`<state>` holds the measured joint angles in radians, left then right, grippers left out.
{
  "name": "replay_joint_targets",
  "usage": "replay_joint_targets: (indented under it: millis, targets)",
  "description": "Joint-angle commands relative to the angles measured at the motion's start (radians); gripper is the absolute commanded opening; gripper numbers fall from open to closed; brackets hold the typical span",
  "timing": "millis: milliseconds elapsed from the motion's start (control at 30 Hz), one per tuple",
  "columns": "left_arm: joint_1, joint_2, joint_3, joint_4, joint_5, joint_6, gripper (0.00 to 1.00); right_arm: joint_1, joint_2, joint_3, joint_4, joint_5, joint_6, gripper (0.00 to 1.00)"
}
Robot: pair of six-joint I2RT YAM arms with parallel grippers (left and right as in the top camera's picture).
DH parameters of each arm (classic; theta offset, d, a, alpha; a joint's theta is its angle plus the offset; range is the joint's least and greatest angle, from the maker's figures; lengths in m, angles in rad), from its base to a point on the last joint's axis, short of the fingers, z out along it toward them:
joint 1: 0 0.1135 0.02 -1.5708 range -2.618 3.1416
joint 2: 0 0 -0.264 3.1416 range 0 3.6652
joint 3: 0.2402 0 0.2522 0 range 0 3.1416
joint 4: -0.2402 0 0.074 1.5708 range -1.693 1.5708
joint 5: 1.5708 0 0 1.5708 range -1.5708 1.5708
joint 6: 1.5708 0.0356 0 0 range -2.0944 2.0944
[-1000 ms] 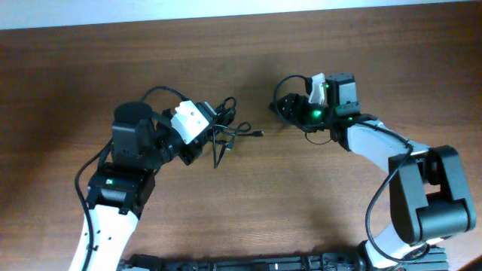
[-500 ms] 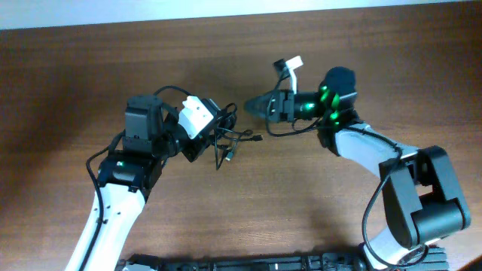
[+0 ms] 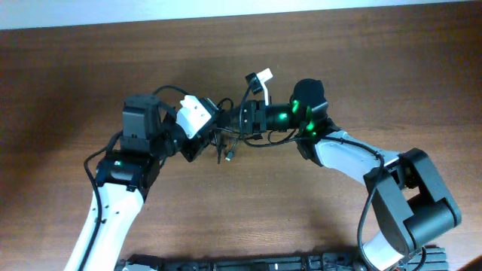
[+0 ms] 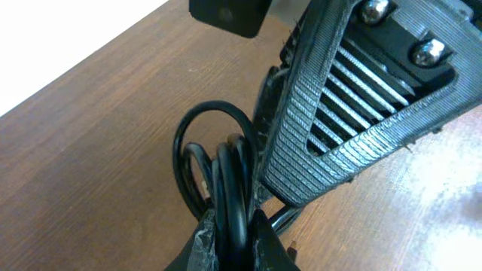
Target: Untangle cables
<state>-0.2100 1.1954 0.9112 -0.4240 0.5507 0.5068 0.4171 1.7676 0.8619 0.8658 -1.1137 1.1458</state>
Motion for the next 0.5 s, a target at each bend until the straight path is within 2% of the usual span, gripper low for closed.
replay_joint_targets:
  millis: [0, 367, 467]
  targets:
    - [-0.010, 0.001, 0.008, -0.047, 0.071, -0.008, 0.00, -0.016, -0.005, 0.006, 0.062, 0.079, -0.002, 0.47]
    - [-0.011, 0.002, 0.008, -0.071, 0.066, -0.008, 0.00, -0.110, -0.005, 0.006, 0.072, 0.091, 0.021, 0.44]
    - [-0.011, 0.001, 0.008, -0.060, 0.067, -0.007, 0.00, -0.135, -0.005, 0.006, 0.014, 0.101, -0.008, 0.44]
